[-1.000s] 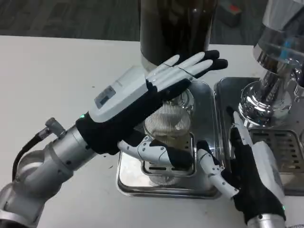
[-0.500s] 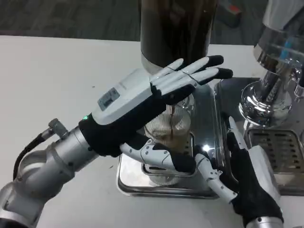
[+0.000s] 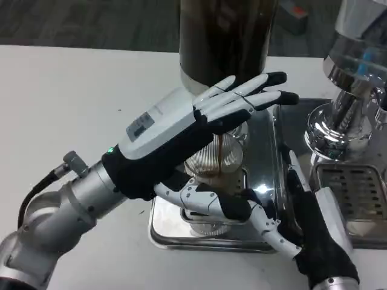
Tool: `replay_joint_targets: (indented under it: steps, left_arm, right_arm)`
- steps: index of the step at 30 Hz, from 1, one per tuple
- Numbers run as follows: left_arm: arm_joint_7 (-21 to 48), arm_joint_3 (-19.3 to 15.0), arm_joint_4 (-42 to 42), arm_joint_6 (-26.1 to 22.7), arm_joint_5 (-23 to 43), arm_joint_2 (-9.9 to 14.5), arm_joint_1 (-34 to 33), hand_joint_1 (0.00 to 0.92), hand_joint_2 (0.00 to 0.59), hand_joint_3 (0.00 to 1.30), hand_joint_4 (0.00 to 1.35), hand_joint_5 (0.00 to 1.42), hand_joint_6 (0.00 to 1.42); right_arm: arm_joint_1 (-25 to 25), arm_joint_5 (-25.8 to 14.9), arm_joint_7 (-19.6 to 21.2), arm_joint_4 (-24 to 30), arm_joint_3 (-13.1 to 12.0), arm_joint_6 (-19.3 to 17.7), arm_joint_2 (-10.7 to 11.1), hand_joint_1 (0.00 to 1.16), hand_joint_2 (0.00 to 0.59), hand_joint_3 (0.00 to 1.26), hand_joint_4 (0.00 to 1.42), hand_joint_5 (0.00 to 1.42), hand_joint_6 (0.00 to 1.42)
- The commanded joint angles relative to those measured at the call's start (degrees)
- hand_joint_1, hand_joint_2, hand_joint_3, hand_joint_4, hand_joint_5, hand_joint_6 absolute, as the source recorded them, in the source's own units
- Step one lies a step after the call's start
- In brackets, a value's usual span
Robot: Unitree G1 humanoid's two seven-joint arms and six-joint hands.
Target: Grasp the cup under the faucet to collect the drink, then remove the cup.
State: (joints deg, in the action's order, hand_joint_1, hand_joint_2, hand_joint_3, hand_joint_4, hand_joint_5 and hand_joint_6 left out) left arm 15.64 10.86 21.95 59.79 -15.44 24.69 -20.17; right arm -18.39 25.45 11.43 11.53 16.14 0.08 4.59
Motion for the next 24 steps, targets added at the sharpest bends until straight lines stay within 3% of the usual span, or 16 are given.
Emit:
replay_joint_targets:
  steps: [1,13,24]
  left_arm:
    - [1.14,1.52,0.27,0.27,-1.13,0.56,0.05,0.0,0.091,0.15,0.0,0.16,0.06]
    - [0.98,1.28,0.19,-0.02,-1.1,0.62,0.06,0.0,0.093,0.16,0.0,0.16,0.06]
    - [0.65,1.23,-0.17,-0.37,-1.14,0.4,0.51,0.0,0.097,0.17,0.0,0.16,0.06]
  right_arm:
    - [1.02,-0.83,-1.14,-0.76,-0.25,-1.83,0.51,0.55,0.267,0.0,0.0,0.0,0.0]
    - [4.92,0.18,-4.84,-2.34,0.36,2.12,0.6,0.62,0.245,0.0,0.0,0.0,0.0]
    - [6.88,-0.35,-6.1,-3.9,0.47,2.19,0.49,0.63,0.237,0.0,0.0,0.0,0.0]
